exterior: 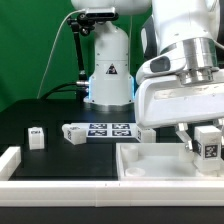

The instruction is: Assemble one leg

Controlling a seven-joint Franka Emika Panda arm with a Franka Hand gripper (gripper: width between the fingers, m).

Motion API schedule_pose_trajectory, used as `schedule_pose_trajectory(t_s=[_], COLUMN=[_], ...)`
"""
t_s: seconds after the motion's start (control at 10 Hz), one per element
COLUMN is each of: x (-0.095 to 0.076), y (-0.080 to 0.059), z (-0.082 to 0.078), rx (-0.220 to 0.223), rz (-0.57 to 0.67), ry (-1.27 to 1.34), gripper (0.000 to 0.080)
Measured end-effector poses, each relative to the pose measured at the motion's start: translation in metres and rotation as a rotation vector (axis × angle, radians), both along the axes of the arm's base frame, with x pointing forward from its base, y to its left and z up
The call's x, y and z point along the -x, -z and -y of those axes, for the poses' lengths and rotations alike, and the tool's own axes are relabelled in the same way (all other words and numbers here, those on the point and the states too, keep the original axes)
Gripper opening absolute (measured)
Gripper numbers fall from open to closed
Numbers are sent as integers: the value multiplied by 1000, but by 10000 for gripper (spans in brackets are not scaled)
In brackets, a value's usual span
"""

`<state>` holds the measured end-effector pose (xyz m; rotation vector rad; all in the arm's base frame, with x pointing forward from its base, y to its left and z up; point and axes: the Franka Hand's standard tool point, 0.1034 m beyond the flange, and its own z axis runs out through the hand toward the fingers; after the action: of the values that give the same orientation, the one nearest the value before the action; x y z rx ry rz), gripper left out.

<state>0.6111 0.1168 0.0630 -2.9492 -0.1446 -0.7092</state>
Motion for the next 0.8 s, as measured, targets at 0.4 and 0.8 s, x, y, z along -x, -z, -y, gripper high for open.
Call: schedule_pose_trajectory(t_s=[0.4, 0.8], x=[0, 0], y=[0, 0], z=[0, 0], rx=[0, 0], rz=[5, 5], ry=[2, 2], gripper=[567, 646])
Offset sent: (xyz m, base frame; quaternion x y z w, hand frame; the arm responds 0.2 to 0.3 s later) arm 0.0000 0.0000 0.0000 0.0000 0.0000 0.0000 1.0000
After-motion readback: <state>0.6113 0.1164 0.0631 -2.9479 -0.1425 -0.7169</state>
